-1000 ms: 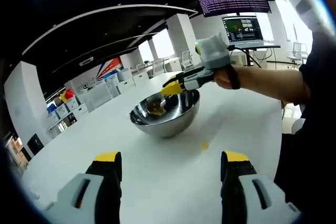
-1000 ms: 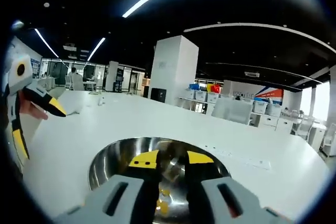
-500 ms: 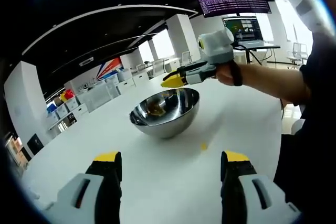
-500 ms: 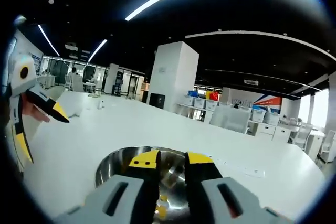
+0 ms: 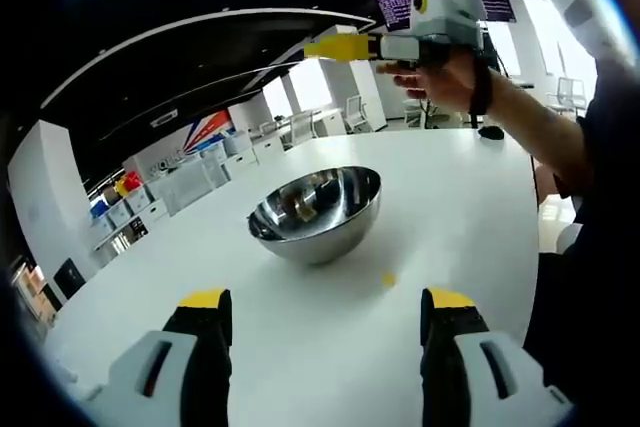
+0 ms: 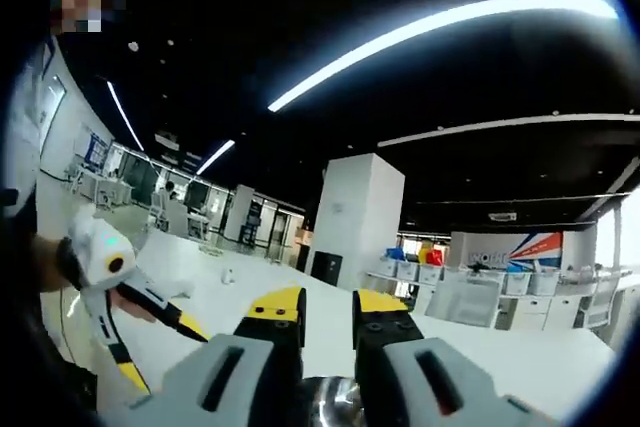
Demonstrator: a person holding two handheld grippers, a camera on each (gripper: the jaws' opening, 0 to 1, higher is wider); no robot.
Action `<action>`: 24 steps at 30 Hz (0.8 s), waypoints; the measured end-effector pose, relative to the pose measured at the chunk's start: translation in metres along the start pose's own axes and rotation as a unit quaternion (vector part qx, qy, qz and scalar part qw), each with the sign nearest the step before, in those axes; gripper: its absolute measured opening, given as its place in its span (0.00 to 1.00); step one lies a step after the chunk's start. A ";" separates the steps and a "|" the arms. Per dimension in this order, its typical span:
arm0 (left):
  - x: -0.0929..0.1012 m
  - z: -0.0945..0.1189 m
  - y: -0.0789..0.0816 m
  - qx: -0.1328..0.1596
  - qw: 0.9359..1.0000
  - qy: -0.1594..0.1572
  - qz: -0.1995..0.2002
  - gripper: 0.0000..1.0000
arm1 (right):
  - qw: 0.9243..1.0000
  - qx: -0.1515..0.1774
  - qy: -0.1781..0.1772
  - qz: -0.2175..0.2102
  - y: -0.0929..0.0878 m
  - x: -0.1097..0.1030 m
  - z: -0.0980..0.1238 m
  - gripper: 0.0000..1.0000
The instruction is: Pick up the QQ candy scattered on the table and place it into the stainless steel bowl on the table
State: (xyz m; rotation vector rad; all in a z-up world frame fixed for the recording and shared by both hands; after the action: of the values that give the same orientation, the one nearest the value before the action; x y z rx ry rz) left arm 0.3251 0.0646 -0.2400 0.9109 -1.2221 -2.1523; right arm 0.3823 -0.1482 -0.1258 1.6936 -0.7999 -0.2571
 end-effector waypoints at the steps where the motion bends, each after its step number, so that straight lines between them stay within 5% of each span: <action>1: -0.001 0.000 0.000 0.002 1.000 0.001 0.002 0.77 | 1.000 0.007 0.015 0.007 0.001 -0.006 0.003 0.18; 4: -0.003 0.000 0.000 0.005 1.000 0.008 0.002 0.77 | 0.998 0.028 0.056 0.032 -0.013 -0.024 0.010 0.18; 7: -0.006 0.000 -0.002 0.003 1.000 0.014 0.008 0.77 | 0.993 -0.025 0.117 -0.016 -0.052 -0.052 0.018 0.18; 9: -0.005 0.001 -0.002 0.004 1.000 0.012 0.009 0.77 | 0.989 -0.058 0.136 0.009 -0.077 -0.064 0.022 0.17; 11: -0.005 0.001 -0.002 0.006 1.000 0.012 0.007 0.77 | 0.986 -0.095 0.138 0.028 -0.099 -0.070 0.026 0.17; 16: -0.005 0.002 -0.002 0.006 1.000 0.011 0.008 0.77 | 0.977 -0.161 0.137 -0.017 -0.145 -0.074 0.033 0.17; 24: -0.004 0.005 0.003 0.011 1.000 0.006 0.006 0.77 | 0.969 -0.210 0.116 -0.063 -0.180 -0.068 0.035 0.17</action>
State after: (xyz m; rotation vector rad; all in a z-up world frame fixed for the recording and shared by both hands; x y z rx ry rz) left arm 0.3236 0.0687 -0.2345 0.9218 -1.2451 -2.1250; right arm 0.3784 -0.1179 -0.3188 1.3421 -0.4256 -0.2879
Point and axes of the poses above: the point that each gripper's makers call its tool centre point, and the gripper's own axes: z roughly backward along the fingers, x roughly to its right, y roughly out of its top, the point moved 9 cm from there along z, roughly backward along the fingers, and after that the axes turned 1 degree about -z, right-handed, at the moved point
